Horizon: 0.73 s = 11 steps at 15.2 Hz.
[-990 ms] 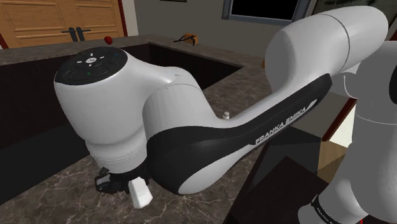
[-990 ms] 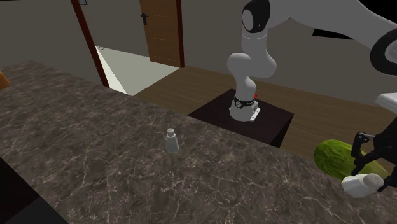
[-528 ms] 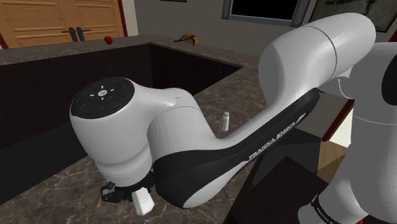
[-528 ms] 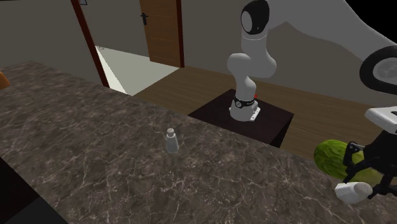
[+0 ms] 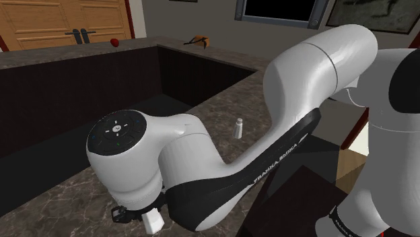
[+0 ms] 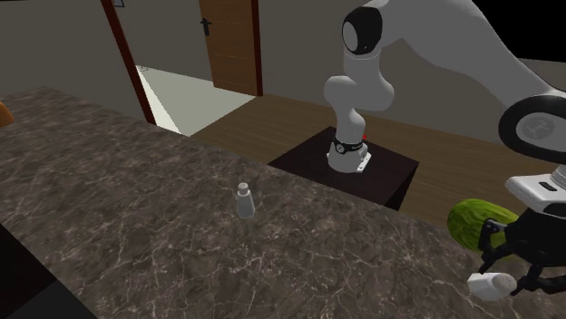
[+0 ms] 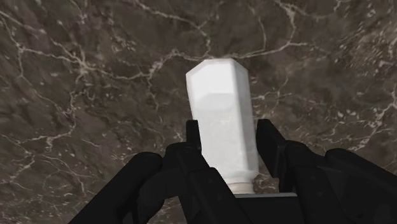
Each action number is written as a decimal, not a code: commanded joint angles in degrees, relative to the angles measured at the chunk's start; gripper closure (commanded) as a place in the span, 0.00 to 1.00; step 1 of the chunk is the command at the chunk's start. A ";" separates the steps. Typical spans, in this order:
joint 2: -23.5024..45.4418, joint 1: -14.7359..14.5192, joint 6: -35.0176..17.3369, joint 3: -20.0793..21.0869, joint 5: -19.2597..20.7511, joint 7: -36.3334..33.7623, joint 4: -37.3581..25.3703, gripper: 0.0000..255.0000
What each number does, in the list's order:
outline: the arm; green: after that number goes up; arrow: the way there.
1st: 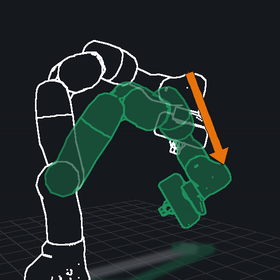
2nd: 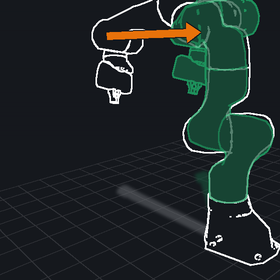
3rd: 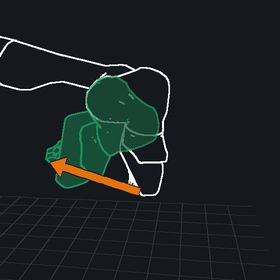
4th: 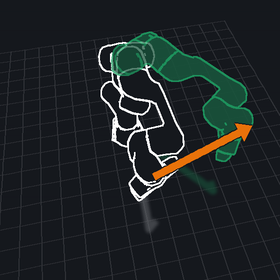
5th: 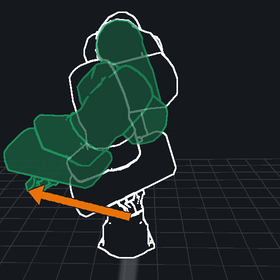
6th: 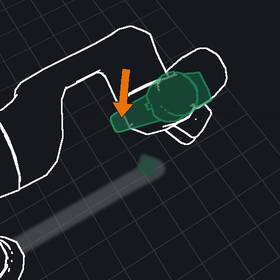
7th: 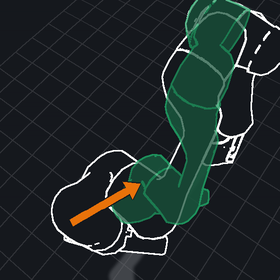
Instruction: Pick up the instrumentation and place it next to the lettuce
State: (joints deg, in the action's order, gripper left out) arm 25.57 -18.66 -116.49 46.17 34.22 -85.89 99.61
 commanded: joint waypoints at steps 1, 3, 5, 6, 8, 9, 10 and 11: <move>0.56 -0.15 -1.24 -0.38 0.72 -0.70 0.91 1.00; 1.28 -0.41 -2.27 -0.82 1.50 -1.35 1.50 1.00; 2.03 -0.69 -3.27 -1.29 2.30 -2.01 2.03 1.00; 2.50 -0.88 -3.87 -1.59 2.79 -2.42 2.33 1.00; 2.49 -0.88 -3.87 -1.59 2.78 -2.42 2.33 1.00; 2.49 -0.88 -3.87 -1.59 2.78 -2.42 2.33 1.00; 2.50 -0.88 -3.87 -1.59 2.78 -2.42 2.33 1.00; 2.50 -0.88 -3.87 -1.59 2.78 -2.42 2.33 1.00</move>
State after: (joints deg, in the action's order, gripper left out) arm 28.05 -19.53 -120.34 44.59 36.99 -88.30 101.95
